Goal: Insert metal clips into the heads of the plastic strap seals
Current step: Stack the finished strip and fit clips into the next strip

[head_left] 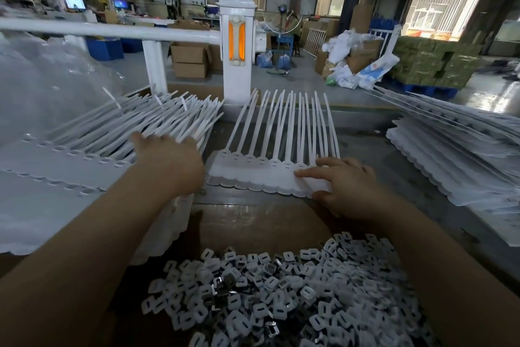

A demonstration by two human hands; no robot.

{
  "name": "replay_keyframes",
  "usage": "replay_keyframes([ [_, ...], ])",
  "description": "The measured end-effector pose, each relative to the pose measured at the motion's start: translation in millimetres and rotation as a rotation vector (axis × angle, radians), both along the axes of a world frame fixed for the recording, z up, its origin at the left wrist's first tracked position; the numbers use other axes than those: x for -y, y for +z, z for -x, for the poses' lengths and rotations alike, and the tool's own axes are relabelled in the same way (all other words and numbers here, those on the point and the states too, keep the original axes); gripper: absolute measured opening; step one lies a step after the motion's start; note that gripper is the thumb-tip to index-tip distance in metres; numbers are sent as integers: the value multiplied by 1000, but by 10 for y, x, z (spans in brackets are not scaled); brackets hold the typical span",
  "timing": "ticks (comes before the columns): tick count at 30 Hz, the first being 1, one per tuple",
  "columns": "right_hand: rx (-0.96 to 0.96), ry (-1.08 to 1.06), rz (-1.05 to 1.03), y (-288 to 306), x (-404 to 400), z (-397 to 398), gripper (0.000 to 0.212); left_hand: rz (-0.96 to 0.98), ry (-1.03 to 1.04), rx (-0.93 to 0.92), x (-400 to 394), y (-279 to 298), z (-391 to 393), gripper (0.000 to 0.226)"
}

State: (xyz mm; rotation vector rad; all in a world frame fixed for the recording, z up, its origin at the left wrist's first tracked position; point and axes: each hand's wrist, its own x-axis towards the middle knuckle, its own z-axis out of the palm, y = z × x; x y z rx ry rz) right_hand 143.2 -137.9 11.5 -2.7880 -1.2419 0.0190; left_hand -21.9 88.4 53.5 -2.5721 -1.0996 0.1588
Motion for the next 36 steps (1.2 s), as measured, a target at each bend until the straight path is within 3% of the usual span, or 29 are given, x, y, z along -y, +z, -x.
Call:
replay_keyframes([
  [3, -35, -3, -24, 37, 5, 34, 48, 168, 77, -51, -163, -32, 48, 50],
  [7, -35, -3, -141, 77, -8, 95, 37, 279, -34, 67, -382, -17, 52, 49],
  [14, -34, 62, -348, 119, -17, 119, 27, 371, -46, 426, -445, 143, 109, 55],
  [17, -145, 81, -526, 169, -35, 146, 26, 568, -96, 669, -375, 271, 103, 54],
  [19, -225, 73, -583, 188, -37, 160, 27, 645, -140, 668, -354, 319, 110, 44],
  [22, -282, 85, -594, 185, -37, 186, 28, 481, -173, 590, -321, 279, 152, 24],
  [25, -290, 96, -578, 187, -53, 206, 28, 200, -141, 614, -274, 256, 144, 30],
  [26, -297, 101, -577, 198, -60, 214, 28, 191, -133, 638, -252, 259, 126, 33],
  [27, -313, 108, -580, 209, -60, 223, 27, 280, -130, 689, -229, 274, 101, 34],
  [30, -380, 134, -589, 259, -52, 252, 23, 802, -178, 938, -38, 318, 34, 32],
  [31, -434, 132, -591, 275, -42, 259, 24, 891, -219, 937, 74, 314, 22, 30],
  [35, -762, 95, -531, 305, -19, 264, 72, 1064, -392, 788, 513, 232, -63, 27],
  [36, -821, 83, -535, 291, -21, 261, 74, 1087, -427, 724, 607, 189, -82, 29],
])
